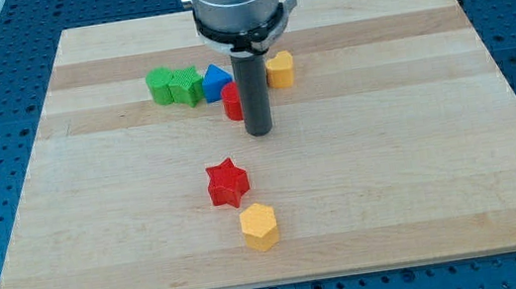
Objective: Move the red star into red circle
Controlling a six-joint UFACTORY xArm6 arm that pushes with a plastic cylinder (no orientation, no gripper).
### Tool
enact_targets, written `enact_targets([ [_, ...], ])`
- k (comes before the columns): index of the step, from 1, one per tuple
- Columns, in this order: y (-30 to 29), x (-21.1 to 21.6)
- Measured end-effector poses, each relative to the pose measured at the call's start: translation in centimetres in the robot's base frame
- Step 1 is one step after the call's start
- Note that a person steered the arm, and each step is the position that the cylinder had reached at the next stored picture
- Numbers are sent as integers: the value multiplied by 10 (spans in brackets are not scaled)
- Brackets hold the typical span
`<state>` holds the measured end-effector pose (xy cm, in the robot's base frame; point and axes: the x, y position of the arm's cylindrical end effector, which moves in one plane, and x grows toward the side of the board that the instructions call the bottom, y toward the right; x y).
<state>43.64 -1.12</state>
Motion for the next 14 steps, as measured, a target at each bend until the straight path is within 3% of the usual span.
enact_targets([
  [3,-31,-10],
  [5,24,69],
  [6,27,120],
  [7,-2,135],
  [8,-30,128],
  [11,-36,43],
  [14,-81,65],
])
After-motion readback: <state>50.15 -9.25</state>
